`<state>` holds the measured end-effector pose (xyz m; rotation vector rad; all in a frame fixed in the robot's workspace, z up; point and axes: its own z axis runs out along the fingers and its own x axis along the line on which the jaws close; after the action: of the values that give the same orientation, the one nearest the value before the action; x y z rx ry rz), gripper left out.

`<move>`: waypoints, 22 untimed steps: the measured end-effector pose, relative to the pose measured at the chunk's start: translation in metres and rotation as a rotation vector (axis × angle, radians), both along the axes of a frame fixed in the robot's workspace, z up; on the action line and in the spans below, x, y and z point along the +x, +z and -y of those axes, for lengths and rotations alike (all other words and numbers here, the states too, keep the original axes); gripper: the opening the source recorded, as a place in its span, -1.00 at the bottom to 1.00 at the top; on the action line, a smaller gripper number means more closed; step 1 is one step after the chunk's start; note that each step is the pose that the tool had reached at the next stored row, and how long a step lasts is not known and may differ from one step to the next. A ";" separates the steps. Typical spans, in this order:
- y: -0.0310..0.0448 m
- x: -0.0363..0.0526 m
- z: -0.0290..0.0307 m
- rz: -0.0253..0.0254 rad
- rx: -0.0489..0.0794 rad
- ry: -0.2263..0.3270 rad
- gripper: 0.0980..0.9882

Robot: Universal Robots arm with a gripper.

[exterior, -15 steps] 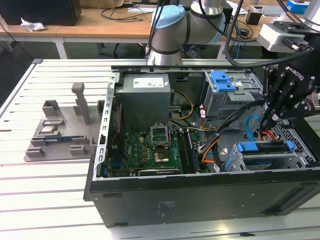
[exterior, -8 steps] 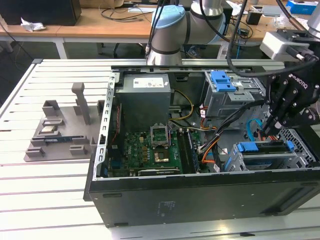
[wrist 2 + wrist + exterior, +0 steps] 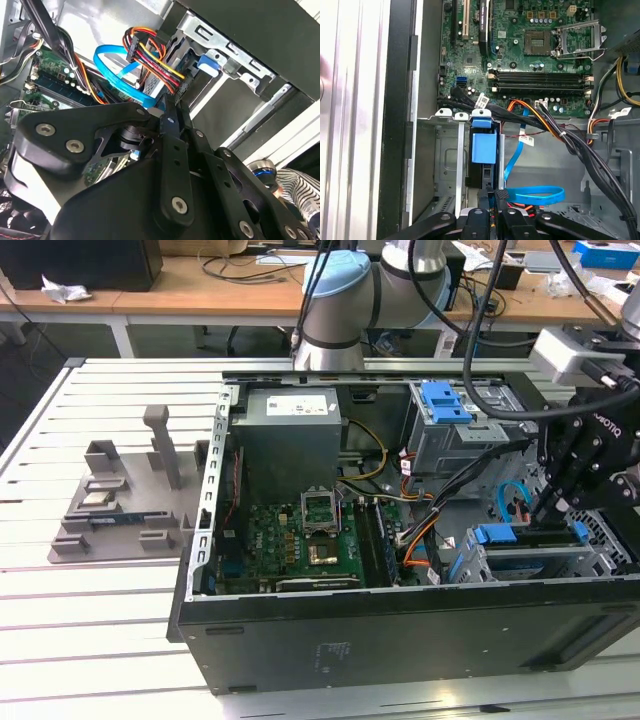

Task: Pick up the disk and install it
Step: 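Insert the second disk wire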

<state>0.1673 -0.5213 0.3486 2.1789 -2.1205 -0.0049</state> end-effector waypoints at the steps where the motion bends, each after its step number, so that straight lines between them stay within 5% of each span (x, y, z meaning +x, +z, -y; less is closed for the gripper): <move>1: -0.0010 0.0001 0.0000 0.0000 0.000 0.000 -0.86; 15: -0.0107 0.0002 0.0009 0.0000 0.001 0.000 -0.86; 19: -0.0107 0.0002 0.0008 0.0000 0.000 0.000 -0.69; 22: 0.0038 0.0002 -0.0025 0.0000 -0.001 0.000 -0.69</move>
<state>0.1675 -0.5188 0.3524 2.1786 -2.1202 -0.0043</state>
